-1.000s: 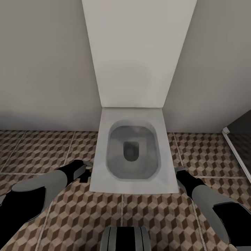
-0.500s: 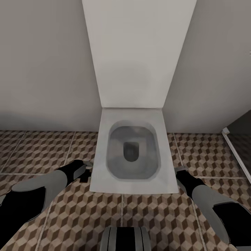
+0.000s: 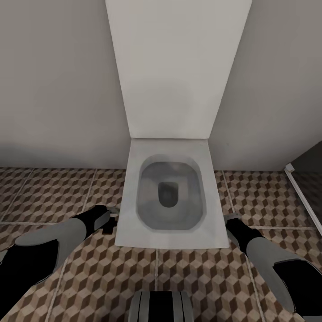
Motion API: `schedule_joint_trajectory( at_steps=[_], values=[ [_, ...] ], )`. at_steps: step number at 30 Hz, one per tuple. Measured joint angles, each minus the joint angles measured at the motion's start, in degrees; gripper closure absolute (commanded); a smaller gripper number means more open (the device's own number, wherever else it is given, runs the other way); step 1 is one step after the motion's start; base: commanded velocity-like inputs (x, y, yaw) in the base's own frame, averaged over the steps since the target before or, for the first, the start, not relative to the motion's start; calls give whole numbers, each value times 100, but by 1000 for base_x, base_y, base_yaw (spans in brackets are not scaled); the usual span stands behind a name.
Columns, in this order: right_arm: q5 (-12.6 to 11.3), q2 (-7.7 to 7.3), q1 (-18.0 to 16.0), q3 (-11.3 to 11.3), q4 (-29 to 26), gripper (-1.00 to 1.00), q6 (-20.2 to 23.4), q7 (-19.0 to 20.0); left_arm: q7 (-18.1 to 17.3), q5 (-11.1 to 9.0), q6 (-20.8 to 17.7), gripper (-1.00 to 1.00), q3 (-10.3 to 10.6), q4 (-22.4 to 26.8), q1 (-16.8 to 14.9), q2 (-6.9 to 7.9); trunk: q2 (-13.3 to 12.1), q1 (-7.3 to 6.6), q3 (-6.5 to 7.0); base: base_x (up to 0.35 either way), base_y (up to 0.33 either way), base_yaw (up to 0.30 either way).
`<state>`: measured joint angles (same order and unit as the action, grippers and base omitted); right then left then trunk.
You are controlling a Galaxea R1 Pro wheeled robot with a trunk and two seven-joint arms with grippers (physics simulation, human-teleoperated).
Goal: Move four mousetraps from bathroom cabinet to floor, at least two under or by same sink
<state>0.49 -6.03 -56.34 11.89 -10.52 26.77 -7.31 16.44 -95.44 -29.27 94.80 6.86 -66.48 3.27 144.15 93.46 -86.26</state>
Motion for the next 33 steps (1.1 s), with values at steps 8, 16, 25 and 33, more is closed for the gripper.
schedule_joint_trajectory(
  at_steps=[8, 16, 25, 33],
  values=[
    [0, 1, 0, 0, 0, -100, 0, 0, 0, 0, 0, 100, 0, 0, 0, 0, 0, 0, 0, 0, 0, 0],
    [0, -1, 0, 0, 0, -100, 0, 0, 0, 0, 0, 100, 0, 0, 0, 0, 0, 0, 0, 0, 0, 0],
    [0, 0, 0, 0, 0, -100, 0, 0, 0, 0, 0, 100, 0, 8, 0, -2, 0, 0, 0, 0, 0, 0],
    [0, -2, 0, 0, 0, -100, 0, 0, 0, -3, 0, 100, 0, 9, 0, -1, 0, 0, 0, 0, 0, 0]
  ],
)
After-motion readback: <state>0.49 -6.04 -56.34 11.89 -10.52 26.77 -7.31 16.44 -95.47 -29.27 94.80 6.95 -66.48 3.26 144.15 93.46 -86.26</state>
